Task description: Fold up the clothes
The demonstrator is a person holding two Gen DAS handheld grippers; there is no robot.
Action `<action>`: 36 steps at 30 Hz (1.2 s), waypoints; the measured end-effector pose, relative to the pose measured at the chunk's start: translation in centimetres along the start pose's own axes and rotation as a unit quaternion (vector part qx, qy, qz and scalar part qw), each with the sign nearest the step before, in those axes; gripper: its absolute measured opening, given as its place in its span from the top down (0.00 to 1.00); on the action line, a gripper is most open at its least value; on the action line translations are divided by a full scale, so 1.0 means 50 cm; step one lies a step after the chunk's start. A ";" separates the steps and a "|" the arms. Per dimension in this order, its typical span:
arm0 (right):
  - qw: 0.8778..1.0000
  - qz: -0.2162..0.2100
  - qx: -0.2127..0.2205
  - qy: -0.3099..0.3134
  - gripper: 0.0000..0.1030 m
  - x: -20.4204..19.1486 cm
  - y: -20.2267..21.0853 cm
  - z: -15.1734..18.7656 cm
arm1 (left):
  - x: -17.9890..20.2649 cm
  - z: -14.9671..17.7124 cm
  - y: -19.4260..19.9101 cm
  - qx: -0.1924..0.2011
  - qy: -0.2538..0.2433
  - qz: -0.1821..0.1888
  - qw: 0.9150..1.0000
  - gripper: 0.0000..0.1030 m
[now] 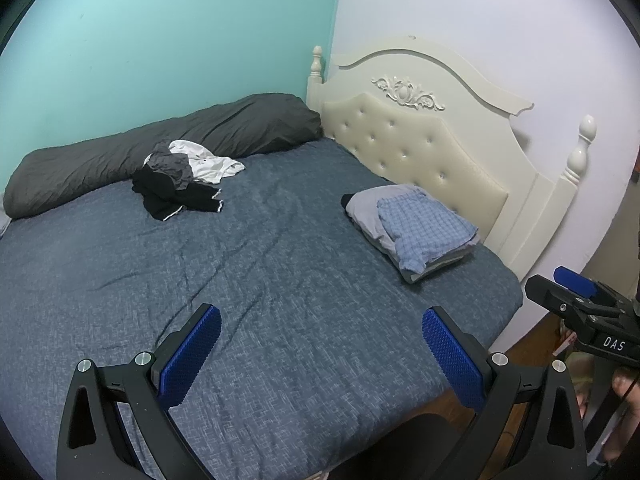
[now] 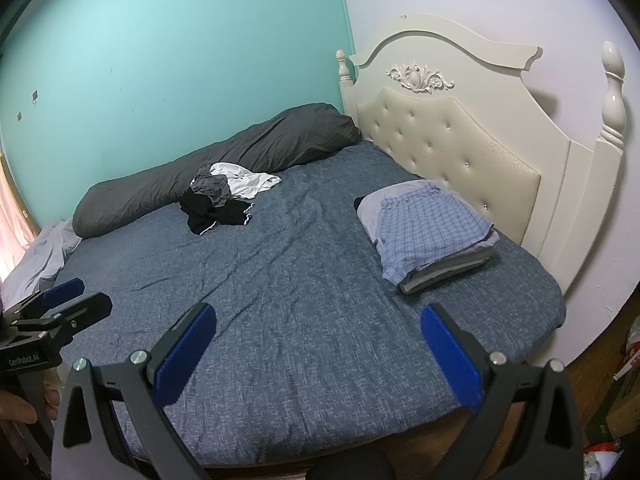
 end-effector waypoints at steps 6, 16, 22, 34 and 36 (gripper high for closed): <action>1.000 0.000 0.001 0.000 0.00 0.000 0.002 0.000 | 0.001 -0.001 0.001 0.001 -0.001 0.001 1.000 0.00; 1.000 -0.003 0.002 -0.001 0.00 -0.001 0.005 0.001 | 0.002 0.000 0.006 0.004 -0.001 -0.001 1.000 0.00; 1.000 -0.003 0.003 -0.002 0.00 -0.003 0.008 0.000 | 0.004 0.000 0.006 0.004 -0.003 -0.001 1.000 0.00; 1.000 -0.003 0.001 -0.002 0.00 -0.004 0.009 0.002 | 0.003 0.003 0.005 0.001 -0.004 0.003 1.000 0.00; 1.000 -0.003 0.001 -0.002 0.00 -0.005 0.010 0.003 | 0.003 0.003 0.006 0.002 -0.003 0.003 1.000 0.00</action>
Point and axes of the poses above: each gripper's, at about its wrist camera, not at the fingertips, and y roughly against the way its jaws point, x to its right, z to its underside, the point moved 5 cm from there along -y, roughly the way its jaws point, and after that the axes turned 2 degrees about -y, right-handed, at the moved point
